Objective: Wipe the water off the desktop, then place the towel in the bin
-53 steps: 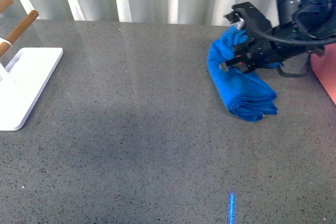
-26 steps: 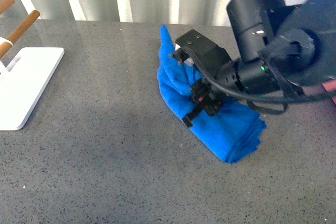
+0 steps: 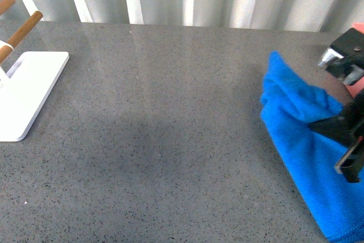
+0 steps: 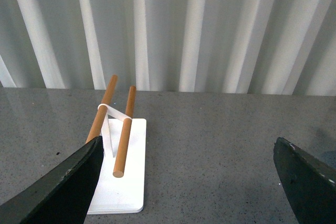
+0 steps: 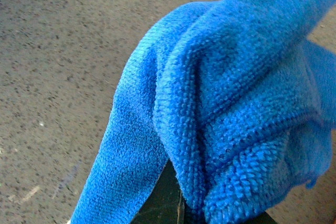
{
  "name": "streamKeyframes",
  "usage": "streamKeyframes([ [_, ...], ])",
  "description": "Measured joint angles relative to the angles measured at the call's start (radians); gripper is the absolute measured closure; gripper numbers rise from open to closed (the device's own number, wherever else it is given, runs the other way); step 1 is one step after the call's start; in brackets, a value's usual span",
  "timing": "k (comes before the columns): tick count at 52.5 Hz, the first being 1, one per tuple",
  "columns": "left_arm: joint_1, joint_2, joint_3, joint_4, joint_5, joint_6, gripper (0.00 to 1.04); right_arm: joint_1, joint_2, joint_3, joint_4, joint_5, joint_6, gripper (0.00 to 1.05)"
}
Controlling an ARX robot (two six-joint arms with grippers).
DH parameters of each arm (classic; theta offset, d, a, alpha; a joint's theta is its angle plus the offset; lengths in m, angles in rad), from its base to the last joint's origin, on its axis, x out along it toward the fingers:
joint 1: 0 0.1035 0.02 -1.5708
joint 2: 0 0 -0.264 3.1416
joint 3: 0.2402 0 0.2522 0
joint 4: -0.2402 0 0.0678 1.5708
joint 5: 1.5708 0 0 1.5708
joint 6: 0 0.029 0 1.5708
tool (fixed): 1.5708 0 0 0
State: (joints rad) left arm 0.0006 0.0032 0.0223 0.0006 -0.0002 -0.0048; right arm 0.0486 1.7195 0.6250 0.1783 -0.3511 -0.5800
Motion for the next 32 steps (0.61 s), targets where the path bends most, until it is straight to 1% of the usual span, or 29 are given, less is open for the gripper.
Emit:
streamKeyframes([
  [5,0.000,0.000,0.000,0.000,0.000,0.000,0.07,-0.067,-0.008,0.005,-0.025,-0.011,-0.036,1.01],
  [9,0.000,0.000,0.000,0.000,0.000,0.000,0.07,-0.087,-0.008,0.023,-0.032,-0.009,-0.052,1.01],
  [23,0.000,0.000,0.000,0.000,0.000,0.000,0.07,-0.087,-0.053,0.150,-0.100,-0.003,-0.063,1.01],
  [32,0.000,0.000,0.000,0.000,0.000,0.000,0.07,-0.080,-0.107,0.284,-0.165,-0.007,-0.051,1.01],
])
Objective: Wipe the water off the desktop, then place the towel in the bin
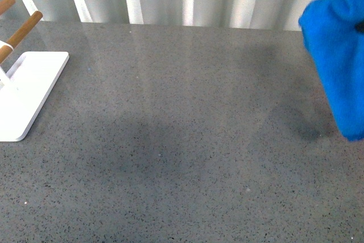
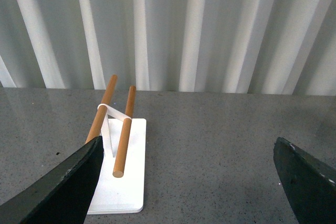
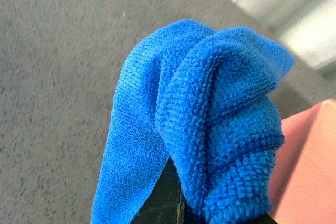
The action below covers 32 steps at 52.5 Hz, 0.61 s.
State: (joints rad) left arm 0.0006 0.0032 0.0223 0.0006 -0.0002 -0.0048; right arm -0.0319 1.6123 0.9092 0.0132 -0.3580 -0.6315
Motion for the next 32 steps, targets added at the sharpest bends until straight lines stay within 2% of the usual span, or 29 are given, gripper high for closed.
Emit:
streamKeyframes([
  [13,0.000,0.000,0.000,0.000,0.000,0.000,0.07,-0.034,-0.069,0.238,-0.103,-0.038,0.045,1.01],
  [21,0.000,0.000,0.000,0.000,0.000,0.000,0.07,-0.169,-0.076,0.423,-0.201,-0.058,0.053,1.01],
  [32,0.000,0.000,0.000,0.000,0.000,0.000,0.07,-0.304,-0.076,0.449,-0.246,-0.079,0.053,1.01],
])
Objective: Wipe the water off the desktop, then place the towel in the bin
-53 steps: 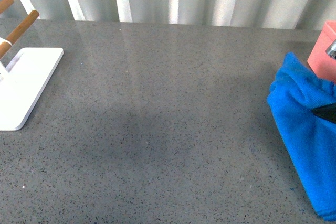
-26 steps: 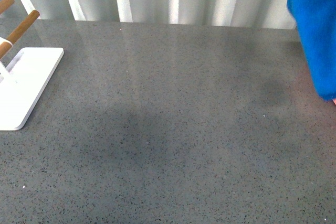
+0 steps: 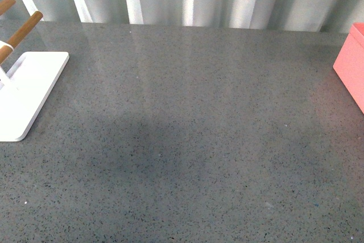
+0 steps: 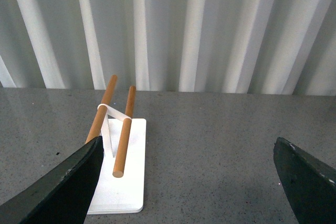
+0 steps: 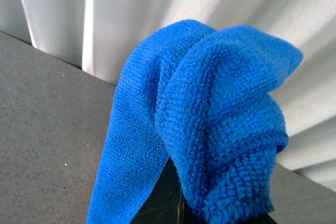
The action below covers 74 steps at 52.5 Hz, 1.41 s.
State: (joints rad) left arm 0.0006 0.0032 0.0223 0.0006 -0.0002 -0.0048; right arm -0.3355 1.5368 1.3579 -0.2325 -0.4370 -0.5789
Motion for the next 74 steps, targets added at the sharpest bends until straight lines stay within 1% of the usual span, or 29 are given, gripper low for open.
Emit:
streamKeyframes([
  [5,0.000,0.000,0.000,0.000,0.000,0.000,0.07,-0.049,0.000,-0.024,-0.010,-0.008,-0.009,1.01],
  [11,0.000,0.000,0.000,0.000,0.000,0.000,0.07,-0.100,0.015,-0.109,-0.008,-0.009,-0.039,1.01],
  [26,0.000,0.000,0.000,0.000,0.000,0.000,0.07,-0.184,0.144,-0.211,0.024,0.013,-0.075,1.01],
  [37,0.000,0.000,0.000,0.000,0.000,0.000,0.07,-0.204,0.211,-0.228,0.040,0.030,-0.088,1.01],
  [53,0.000,0.000,0.000,0.000,0.000,0.000,0.07,-0.208,0.342,-0.211,0.051,0.101,-0.092,1.01],
  [61,0.000,0.000,0.000,0.000,0.000,0.000,0.07,-0.219,0.400,-0.201,0.045,0.149,-0.125,1.01],
  [63,0.000,0.000,0.000,0.000,0.000,0.000,0.07,-0.224,0.412,-0.198,0.045,0.162,-0.137,0.99],
  [64,0.000,0.000,0.000,0.000,0.000,0.000,0.07,-0.227,0.419,-0.196,0.047,0.175,-0.149,0.95],
  [66,0.000,0.000,0.000,0.000,0.000,0.000,0.07,-0.229,0.425,-0.195,0.049,0.187,-0.157,0.91],
  [69,0.000,0.000,0.000,0.000,0.000,0.000,0.07,-0.236,0.435,-0.192,0.053,0.209,-0.175,0.82],
  [72,0.000,0.000,0.000,0.000,0.000,0.000,0.07,-0.240,0.438,-0.190,0.052,0.211,-0.185,0.75],
  [73,0.000,0.000,0.000,0.000,0.000,0.000,0.07,-0.243,0.438,-0.188,0.052,0.209,-0.188,0.70],
  [74,0.000,0.000,0.000,0.000,0.000,0.000,0.07,-0.244,0.438,-0.187,0.052,0.208,-0.188,0.68],
])
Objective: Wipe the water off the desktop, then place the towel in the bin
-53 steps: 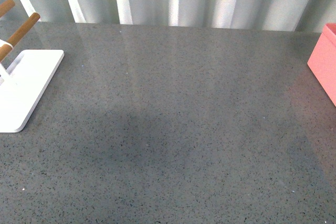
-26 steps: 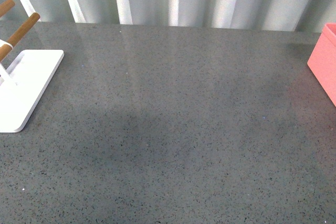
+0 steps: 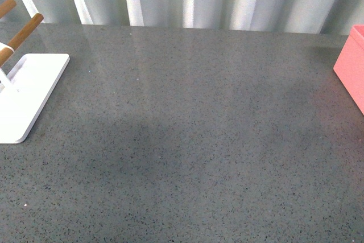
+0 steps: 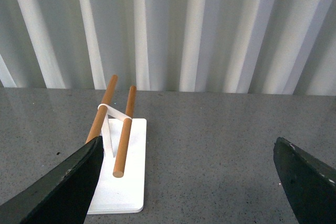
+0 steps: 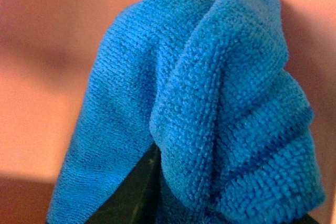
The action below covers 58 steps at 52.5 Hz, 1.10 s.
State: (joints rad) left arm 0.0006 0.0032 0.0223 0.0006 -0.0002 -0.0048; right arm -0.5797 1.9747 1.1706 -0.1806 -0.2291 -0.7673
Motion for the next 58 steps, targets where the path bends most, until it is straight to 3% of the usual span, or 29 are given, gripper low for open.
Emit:
streamKeyframes([
  [11,0.000,0.000,0.000,0.000,0.000,0.000,0.07,-0.010,0.000,0.027,-0.003,-0.003,-0.004,0.39],
  [20,0.000,0.000,0.000,0.000,0.000,0.000,0.07,-0.002,-0.027,0.051,-0.033,-0.077,0.121,0.06],
  [38,0.000,0.000,0.000,0.000,0.000,0.000,0.07,0.004,-0.044,0.057,-0.028,-0.077,0.189,0.07],
  [49,0.000,0.000,0.000,0.000,0.000,0.000,0.07,0.035,-0.188,0.017,0.027,-0.180,0.247,0.07],
  [58,0.000,0.000,0.000,0.000,0.000,0.000,0.07,0.134,-0.475,-0.080,0.130,-0.315,0.338,0.07],
])
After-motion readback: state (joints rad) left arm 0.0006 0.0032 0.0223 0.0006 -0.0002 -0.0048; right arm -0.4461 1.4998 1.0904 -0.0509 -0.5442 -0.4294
